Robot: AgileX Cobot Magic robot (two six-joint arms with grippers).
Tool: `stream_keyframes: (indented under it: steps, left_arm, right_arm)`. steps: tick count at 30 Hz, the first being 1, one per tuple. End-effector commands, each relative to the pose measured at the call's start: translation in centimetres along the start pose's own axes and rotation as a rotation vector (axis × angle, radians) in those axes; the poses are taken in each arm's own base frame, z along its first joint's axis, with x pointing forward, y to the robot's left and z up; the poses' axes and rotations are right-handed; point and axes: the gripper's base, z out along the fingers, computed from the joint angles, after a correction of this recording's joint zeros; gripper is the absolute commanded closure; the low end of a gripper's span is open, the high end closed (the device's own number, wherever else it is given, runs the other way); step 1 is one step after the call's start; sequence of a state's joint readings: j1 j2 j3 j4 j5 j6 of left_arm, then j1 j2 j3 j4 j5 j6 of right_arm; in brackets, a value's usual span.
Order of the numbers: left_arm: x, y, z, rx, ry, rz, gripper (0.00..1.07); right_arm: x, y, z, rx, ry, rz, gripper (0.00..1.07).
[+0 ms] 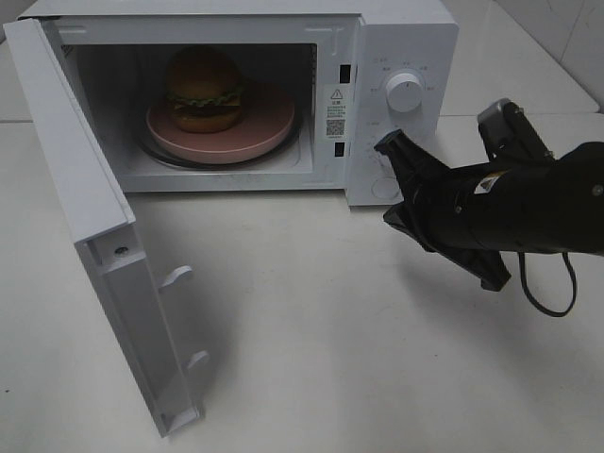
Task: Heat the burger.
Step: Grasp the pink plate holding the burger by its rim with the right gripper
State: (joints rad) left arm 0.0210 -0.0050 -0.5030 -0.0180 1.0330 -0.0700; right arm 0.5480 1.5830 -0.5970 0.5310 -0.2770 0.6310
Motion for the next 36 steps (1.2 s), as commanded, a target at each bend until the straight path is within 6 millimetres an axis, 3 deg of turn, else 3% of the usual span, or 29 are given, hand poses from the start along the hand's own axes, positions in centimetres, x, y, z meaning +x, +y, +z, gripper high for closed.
stream_keyframes:
  steps: [1,11,18,26,36]
  left_arm:
    - [0.2,0.0,-0.2,-0.001,-0.025,0.003,0.07]
    - [0.2,0.0,-0.2,-0.001,-0.025,0.003,0.07]
    - [0.2,0.0,-0.2,-0.001,-0.025,0.003,0.07]
    - [0.2,0.0,-0.2,-0.001,-0.025,0.003,0.07]
    - [0.2,0.0,-0.2,-0.001,-0.025,0.003,0.07]
  right_arm:
    - [0.2,0.9,-0.5,0.014,0.088,-0.186,1.07]
    - [0.3,3.7,-1.3,0.022,0.293,-0.568,1.07]
    - [-0.1,4.1,-1.8,0.077,0.367,-0.799,1.06]
    - [-0.6,4.2,-2.6,0.118,0.502,-1.202,1.04]
    - [-0.6,3.9,-3.5,-0.025,0.718,-1.853,1.02]
